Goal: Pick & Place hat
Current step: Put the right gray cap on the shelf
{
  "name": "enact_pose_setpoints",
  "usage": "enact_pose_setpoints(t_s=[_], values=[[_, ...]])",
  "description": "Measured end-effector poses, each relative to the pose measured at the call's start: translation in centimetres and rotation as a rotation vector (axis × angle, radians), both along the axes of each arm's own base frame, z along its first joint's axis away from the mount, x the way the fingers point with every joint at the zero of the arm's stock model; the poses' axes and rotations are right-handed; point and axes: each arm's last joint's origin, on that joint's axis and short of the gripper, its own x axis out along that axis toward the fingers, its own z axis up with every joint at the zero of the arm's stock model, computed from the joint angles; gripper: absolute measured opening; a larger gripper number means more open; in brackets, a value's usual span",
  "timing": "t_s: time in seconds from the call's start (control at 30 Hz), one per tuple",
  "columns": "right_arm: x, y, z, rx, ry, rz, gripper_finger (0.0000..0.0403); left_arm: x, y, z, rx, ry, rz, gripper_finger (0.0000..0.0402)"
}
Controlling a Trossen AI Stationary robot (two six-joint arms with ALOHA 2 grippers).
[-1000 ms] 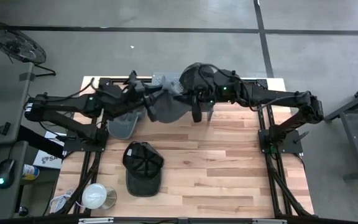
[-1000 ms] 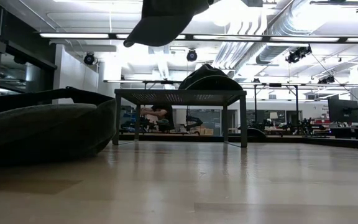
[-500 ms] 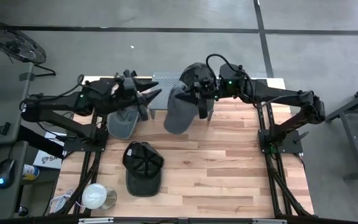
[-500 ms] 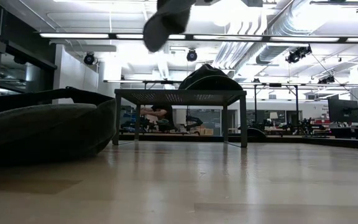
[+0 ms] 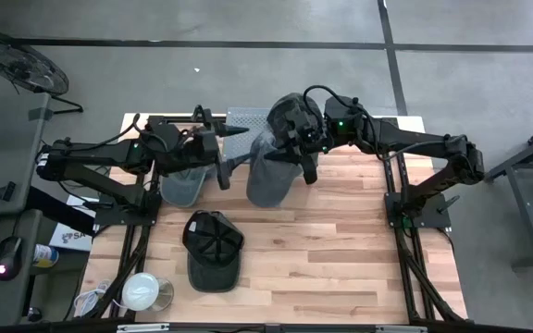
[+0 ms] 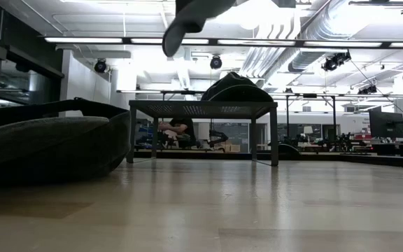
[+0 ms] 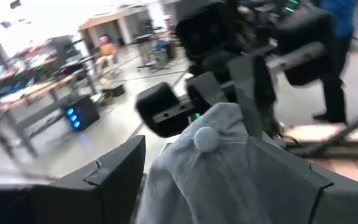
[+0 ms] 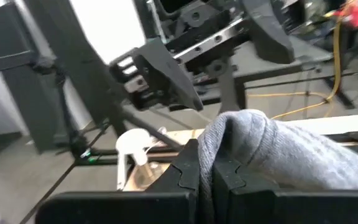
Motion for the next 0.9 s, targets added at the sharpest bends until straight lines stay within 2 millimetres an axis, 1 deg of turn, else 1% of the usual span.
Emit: enact_pose_setpoints(t_s=[0.1, 0.13, 0.23, 0.3, 0.4, 0.57, 0.73, 0.9], values=[[0.0, 0.0, -0.1, 0.005, 0.009, -0.005, 0.0000, 0.0, -0.2, 0.3, 0.032, 0.023, -0.072, 0.0279], [0.0, 0.0, -0.1, 0.005, 0.009, -0.012, 0.0000, 0.3, -0.3, 0.2, 0.032, 0.033, -0.079, 0.0279], [0.0, 0.0, -0.1, 0.004, 0.008, -0.014, 0.0000, 1.1, -0.3, -0.4, 0.020, 0.083, -0.067, 0.0279], [0.0, 0.0, -0.1, 0.003, 0.010, -0.014, 0.0000, 1.9, -0.3, -0.7, -0.011, 0.085, -0.072, 0.0279], [0.0, 0.0, -0.2, 0.003, 0.016, -0.001, 0.0000, 2.0, -0.4, -0.6, -0.008, 0.086, -0.069, 0.0279], [0.0, 0.2, -0.2, 0.005, 0.025, 0.010, 0.0000, 2.9, -0.3, -1.7, -0.001, 0.153, -0.030, 0.0279], [0.0, 0.4, -0.2, 0.000, 0.021, 0.018, 0.0000, 2.8, -0.2, -1.6, -0.032, 0.139, 0.016, 0.0279], [0.0, 0.5, -0.2, -0.003, 0.020, 0.025, 0.0000, 2.8, -0.2, -1.7, -0.076, 0.129, 0.022, 0.0279]])
